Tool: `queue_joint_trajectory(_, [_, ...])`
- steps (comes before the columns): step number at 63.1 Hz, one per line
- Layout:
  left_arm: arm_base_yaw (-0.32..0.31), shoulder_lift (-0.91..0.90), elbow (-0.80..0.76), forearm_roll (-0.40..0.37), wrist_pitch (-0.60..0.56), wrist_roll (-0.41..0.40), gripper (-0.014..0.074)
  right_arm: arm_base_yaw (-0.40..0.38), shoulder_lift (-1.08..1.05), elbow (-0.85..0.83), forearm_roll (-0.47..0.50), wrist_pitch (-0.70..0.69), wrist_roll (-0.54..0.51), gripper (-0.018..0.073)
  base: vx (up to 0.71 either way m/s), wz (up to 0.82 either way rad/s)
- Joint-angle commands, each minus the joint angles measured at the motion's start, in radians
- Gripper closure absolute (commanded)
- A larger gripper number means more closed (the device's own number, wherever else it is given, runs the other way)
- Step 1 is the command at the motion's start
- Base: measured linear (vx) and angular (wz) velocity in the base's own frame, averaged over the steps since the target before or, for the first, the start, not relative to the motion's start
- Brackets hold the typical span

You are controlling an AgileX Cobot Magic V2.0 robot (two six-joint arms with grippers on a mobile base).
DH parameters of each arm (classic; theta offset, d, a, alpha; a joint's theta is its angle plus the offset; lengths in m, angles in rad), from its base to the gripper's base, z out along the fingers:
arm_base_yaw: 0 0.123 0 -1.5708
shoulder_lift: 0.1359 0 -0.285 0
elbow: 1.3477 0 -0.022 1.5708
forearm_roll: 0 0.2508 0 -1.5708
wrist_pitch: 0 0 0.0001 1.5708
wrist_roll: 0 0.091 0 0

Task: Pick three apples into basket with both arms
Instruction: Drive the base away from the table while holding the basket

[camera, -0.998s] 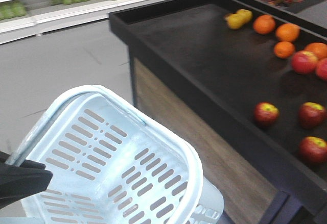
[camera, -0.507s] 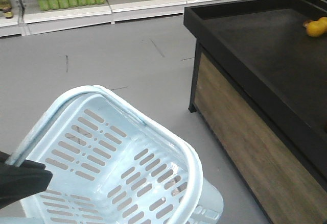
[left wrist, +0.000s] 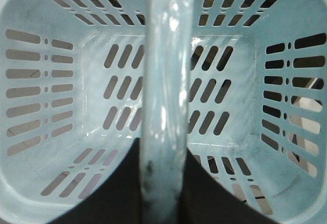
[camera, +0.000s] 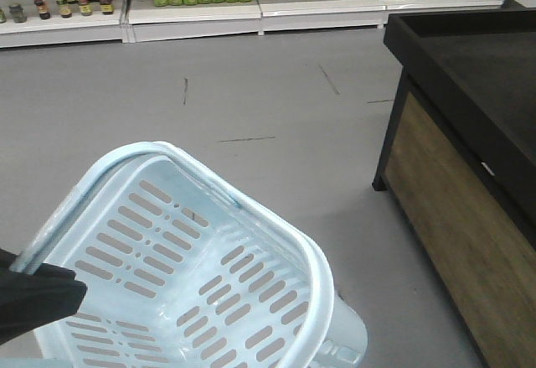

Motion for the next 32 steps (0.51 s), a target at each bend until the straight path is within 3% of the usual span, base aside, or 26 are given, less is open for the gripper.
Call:
queue_joint_trajectory(1, [-0.003,-0.006,-0.030,-0.035,-0.081,-0.007,0.0603,-0.007,-0.013,0.014,-0.010,-0.078,-0.001,0.0564,0.01,0.34])
queue_joint_trajectory(32, [-0.003,-0.006,-0.030,-0.035,-0.081,-0.007,0.0603,-0.007,-0.013,0.014,-0.010,-0.077,-0.001,0.0564,0.08,0.36])
